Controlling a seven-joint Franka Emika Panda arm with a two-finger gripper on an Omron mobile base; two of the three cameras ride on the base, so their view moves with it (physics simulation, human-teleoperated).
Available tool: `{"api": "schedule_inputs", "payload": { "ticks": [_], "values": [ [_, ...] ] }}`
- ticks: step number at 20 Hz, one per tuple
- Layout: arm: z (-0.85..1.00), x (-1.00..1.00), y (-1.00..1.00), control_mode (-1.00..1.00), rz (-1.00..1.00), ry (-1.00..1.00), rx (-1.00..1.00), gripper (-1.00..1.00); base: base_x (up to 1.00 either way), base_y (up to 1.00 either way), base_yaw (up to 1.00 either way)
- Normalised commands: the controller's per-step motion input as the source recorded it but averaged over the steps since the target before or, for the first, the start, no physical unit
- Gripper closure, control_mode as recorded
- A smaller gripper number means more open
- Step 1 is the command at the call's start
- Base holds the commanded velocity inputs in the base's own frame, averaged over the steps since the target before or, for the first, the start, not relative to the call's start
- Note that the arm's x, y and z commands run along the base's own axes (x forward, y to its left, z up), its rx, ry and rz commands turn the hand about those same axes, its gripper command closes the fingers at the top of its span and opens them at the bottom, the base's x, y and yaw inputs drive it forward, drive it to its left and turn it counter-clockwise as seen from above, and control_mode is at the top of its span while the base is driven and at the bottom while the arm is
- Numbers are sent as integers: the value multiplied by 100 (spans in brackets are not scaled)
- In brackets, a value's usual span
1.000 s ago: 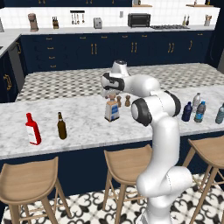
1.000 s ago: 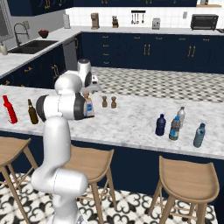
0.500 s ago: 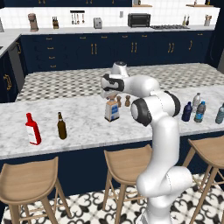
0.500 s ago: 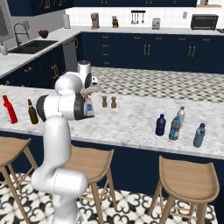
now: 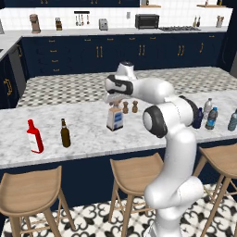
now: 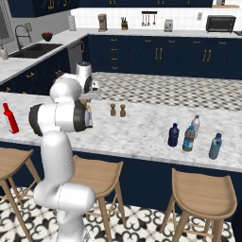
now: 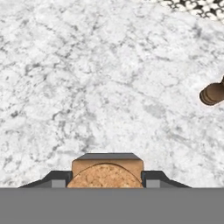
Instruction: Move the plastic bottles in the middle to the plastics group, and the glass bottles in the middle to the glass group.
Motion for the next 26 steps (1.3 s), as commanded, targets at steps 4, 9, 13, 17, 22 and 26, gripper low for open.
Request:
{"api": "schedule_inputs", "payload": {
  "ticks": [4, 9, 13, 17, 22, 26],
  "values": [
    [18, -64, 66, -100, 0, 0, 2, 100, 0, 0, 0],
    [4, -62, 61, -100, 0, 0, 0, 100, 0, 0, 0],
    [-1, -31, 62, -100, -4, -5, 0, 100, 0, 0, 0],
    [0, -4, 64, -100, -5, -5, 0, 100, 0, 0, 0],
    [-1, -4, 51, -100, -1, 0, 0, 100, 0, 0, 0],
    [0, 5, 28, -100, 0, 0, 0, 100, 0, 0, 0]
  ]
}}
